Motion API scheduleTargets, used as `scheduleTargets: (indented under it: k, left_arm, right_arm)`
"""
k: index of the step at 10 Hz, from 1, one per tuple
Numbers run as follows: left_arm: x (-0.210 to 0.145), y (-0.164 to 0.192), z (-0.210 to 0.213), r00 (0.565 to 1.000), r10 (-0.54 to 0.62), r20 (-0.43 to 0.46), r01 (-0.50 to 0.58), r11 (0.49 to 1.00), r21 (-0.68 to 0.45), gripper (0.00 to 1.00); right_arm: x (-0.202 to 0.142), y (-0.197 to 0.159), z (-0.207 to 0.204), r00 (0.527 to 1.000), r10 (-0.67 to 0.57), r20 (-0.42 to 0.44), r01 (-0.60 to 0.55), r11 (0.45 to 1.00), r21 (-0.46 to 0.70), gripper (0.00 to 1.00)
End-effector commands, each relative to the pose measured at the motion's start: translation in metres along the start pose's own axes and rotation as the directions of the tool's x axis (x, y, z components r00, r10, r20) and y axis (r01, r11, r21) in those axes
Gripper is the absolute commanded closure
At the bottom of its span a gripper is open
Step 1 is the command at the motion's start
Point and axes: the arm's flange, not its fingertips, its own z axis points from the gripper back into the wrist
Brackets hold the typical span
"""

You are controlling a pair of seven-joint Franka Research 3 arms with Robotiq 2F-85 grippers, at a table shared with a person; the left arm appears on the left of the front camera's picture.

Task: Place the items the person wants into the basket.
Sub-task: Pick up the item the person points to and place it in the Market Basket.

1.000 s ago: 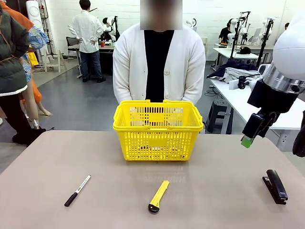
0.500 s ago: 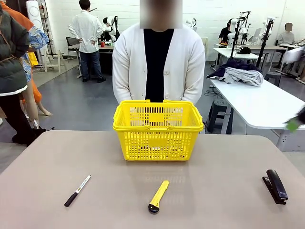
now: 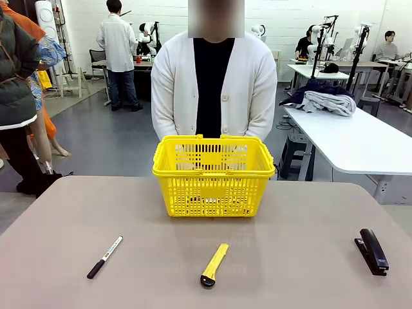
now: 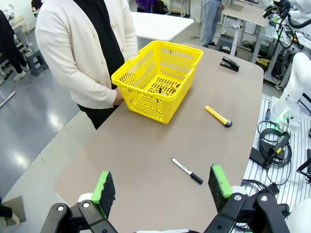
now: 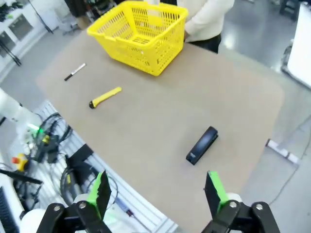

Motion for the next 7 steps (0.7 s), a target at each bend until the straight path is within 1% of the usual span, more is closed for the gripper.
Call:
scheduleTargets:
  k: [1, 2, 4, 5, 7]
  left_arm:
    - [0.002, 0.000, 0.001, 1.000, -0.001, -0.002, 0.001, 1.000, -0.010, 0.00]
    - [0.002, 0.000, 0.001, 1.000, -0.001, -0.002, 0.001, 1.000, -0.010, 0.00]
    - [0.002, 0.000, 0.001, 1.000, -0.001, -0.002, 0.001, 1.000, -0.010, 0.00]
    - [0.002, 0.000, 0.001, 1.000, -0.001, -0.002, 0.001, 1.000, -0.010, 0.00]
    - [0.002, 0.000, 0.001, 1.000, -0.001, -0.002, 0.001, 1.000, -0.010, 0.00]
  right_arm:
    - [0.010, -0.017, 0.017, 0.999, 0.013, -0.039, -0.011, 0.998, 0.067, 0.00]
    - [0.012, -0.022, 0.028, 0.998, 0.022, -0.054, -0.018, 0.998, 0.064, 0.00]
    - [0.025, -0.017, 0.038, 0.997, 0.020, -0.070, -0.020, 1.000, 0.001, 0.00]
    - [0.033, -0.017, 0.037, 0.997, 0.022, -0.073, -0.023, 1.000, -0.019, 0.00]
    - [0.044, -0.023, 0.031, 0.996, 0.012, -0.087, -0.015, 1.000, -0.026, 0.00]
